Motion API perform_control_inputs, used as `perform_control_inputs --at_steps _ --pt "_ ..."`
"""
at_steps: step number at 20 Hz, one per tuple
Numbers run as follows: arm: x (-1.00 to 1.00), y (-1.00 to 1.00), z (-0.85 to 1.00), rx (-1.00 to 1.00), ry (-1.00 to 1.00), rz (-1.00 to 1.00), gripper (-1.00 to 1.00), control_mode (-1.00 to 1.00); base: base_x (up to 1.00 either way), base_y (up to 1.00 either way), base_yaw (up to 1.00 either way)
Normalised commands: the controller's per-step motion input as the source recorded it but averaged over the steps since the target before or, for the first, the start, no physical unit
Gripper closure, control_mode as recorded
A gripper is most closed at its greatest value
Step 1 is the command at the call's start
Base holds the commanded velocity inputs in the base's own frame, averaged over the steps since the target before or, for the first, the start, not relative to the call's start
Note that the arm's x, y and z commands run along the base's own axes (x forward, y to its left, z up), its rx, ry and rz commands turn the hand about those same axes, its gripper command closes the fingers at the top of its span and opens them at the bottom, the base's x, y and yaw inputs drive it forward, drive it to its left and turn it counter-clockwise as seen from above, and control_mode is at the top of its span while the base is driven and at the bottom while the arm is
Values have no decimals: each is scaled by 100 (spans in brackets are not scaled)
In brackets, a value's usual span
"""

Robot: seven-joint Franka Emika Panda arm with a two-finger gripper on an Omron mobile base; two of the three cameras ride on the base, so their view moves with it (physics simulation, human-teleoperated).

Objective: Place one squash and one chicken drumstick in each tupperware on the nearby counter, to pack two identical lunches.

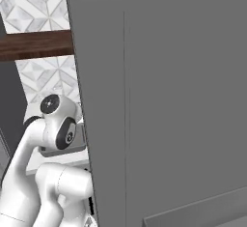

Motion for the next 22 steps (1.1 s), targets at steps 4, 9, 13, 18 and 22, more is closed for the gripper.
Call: perform_control_inputs --at_steps 4,9,13,18,22 --pt "-66 -27 38 6 0 -22 -100 -100 0 0 0" --pt "-63 -2 15 17 0 -5 -100 -100 0 0 0" --pt "-46 25 -34 17 0 4 -100 -100 0 0 0" --pt "-34 80 -46 0 -3 12 -100 -100 0 0 0" --pt "-19 76 -25 -1 -12 16 -100 -100 0 0 0"
